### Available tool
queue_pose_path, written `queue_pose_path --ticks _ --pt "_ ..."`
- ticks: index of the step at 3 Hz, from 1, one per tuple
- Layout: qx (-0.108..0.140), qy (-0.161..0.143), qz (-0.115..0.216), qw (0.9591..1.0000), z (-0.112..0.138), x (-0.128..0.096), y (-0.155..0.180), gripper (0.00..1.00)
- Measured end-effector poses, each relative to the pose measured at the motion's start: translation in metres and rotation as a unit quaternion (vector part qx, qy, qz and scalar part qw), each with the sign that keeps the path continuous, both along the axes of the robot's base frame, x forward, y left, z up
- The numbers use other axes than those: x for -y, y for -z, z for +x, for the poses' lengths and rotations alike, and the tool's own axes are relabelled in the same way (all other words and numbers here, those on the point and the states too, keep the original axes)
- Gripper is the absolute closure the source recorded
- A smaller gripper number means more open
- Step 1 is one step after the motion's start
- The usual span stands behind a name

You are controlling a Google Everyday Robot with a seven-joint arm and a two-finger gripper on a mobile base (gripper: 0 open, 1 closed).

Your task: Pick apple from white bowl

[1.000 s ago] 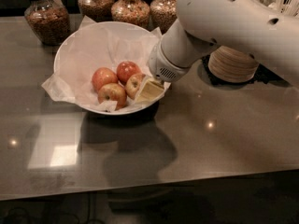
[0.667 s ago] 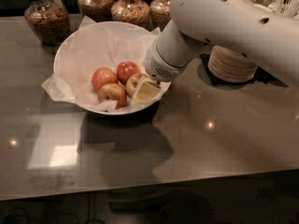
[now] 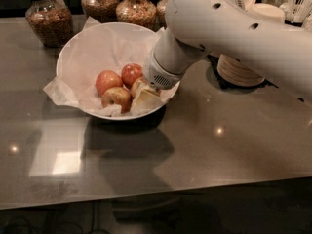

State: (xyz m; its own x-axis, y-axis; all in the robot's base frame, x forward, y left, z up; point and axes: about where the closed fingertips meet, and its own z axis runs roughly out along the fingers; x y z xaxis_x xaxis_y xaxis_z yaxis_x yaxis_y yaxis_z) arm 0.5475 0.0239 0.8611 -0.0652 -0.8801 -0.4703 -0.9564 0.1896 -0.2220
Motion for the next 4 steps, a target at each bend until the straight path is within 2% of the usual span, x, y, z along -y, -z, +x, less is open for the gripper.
queue_pose_path --ticks 1,3,4 --pt "0.0 0.0 0.0 1.0 0.0 0.0 0.0 0.46" --pt "0.0 0.0 0.0 1.0 0.0 0.0 0.0 0.92" --pt "-0.004 -0.012 0.028 0.9995 -0.003 -0.003 -0.01 1.0"
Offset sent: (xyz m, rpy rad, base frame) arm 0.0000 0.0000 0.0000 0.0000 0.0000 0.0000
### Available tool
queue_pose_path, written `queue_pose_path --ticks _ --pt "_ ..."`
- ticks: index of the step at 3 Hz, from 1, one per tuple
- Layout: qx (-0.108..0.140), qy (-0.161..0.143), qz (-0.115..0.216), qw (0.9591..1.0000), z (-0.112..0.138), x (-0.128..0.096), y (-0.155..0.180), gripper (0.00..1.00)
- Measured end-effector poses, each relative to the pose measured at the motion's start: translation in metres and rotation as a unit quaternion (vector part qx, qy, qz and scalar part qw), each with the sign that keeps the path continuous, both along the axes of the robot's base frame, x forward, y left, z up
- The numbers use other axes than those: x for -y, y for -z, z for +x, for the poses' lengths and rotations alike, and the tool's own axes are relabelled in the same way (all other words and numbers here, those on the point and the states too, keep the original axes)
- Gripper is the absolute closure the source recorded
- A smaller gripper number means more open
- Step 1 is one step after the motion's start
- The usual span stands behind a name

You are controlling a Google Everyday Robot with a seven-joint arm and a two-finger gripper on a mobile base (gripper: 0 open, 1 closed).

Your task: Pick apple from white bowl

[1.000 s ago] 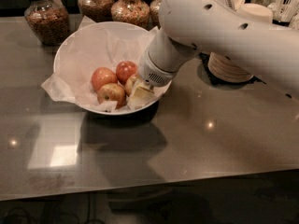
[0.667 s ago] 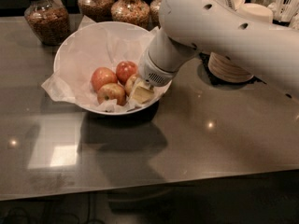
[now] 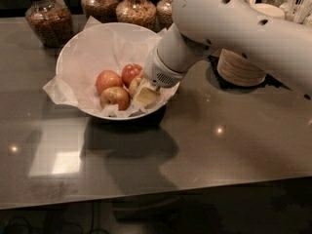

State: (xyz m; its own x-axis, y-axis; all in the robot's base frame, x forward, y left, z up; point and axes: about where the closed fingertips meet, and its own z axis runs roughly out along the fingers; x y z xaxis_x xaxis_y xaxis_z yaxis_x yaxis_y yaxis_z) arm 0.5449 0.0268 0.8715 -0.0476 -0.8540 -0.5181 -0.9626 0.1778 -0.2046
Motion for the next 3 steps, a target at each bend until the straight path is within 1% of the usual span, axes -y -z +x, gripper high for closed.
queue_pose_path --ticks 1,2,3 --pt "-0.02 -0.028 0.059 0.9977 -0.002 -0.005 -0.021 1.0" --pt "-0.045 -0.073 0.118 0.9893 -0.005 -0.016 -0.051 1.0" --pt "-0.067 -0.104 0.163 0.9788 -0.005 -0.015 -0.076 1.0"
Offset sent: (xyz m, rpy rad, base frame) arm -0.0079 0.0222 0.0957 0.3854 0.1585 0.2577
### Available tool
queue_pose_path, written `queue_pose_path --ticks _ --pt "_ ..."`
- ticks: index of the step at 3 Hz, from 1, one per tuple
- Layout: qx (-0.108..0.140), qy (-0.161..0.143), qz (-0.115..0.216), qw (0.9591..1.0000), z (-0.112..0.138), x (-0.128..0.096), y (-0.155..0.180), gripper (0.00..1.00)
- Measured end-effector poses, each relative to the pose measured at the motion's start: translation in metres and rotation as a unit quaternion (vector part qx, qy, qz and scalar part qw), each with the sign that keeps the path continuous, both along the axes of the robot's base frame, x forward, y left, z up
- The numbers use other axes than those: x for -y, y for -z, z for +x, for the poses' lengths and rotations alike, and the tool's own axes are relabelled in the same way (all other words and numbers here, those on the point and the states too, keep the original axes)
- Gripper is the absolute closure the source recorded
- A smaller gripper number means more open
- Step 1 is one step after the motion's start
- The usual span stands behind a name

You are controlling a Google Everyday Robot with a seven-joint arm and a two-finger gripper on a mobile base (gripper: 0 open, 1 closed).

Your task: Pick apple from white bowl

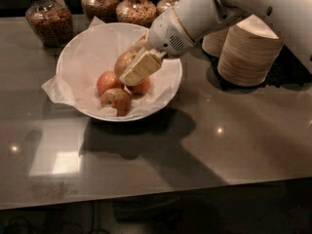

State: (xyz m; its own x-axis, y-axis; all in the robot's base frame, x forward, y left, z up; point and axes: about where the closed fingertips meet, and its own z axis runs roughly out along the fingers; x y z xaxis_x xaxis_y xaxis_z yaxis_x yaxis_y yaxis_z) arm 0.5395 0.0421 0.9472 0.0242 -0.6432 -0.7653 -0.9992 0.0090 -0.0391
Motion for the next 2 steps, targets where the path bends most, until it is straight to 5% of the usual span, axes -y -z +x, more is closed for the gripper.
queue_pose_path --ticks 1,2 --pt "-0.004 -0.023 0.033 0.9992 -0.003 0.012 -0.033 1.0" --pt "0.016 -0.04 0.043 0.9982 -0.009 0.029 -0.065 1.0"
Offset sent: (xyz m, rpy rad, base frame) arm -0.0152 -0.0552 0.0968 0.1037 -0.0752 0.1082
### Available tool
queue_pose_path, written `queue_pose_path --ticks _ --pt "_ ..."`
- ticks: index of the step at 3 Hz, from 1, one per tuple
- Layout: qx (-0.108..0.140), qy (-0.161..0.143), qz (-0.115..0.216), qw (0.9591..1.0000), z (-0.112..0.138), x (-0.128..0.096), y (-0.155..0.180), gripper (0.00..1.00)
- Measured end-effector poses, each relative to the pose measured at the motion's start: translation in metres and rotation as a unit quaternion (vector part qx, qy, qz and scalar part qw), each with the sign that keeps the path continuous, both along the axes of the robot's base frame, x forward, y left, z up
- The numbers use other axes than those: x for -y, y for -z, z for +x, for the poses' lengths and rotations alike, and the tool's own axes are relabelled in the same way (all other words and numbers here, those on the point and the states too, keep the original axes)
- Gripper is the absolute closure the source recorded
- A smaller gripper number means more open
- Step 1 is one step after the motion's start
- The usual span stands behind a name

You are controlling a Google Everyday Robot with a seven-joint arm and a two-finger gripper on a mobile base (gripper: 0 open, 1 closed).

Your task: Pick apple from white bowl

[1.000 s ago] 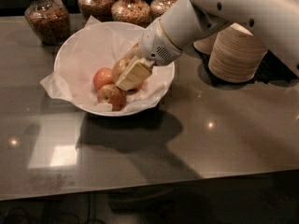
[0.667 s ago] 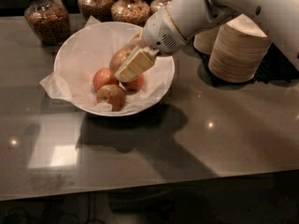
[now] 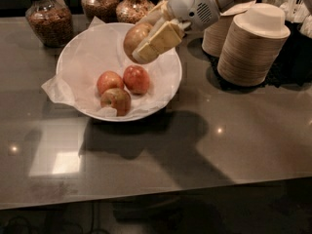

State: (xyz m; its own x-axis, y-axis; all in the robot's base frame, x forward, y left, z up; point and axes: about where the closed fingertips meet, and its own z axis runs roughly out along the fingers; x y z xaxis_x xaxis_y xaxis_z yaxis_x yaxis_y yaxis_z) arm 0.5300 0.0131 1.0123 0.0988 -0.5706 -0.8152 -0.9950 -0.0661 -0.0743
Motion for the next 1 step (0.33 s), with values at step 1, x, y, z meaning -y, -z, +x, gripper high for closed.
queue_pose_path --ticks 1 --pt "0.0 0.0 0.0 1.0 0.0 0.0 0.0 1.0"
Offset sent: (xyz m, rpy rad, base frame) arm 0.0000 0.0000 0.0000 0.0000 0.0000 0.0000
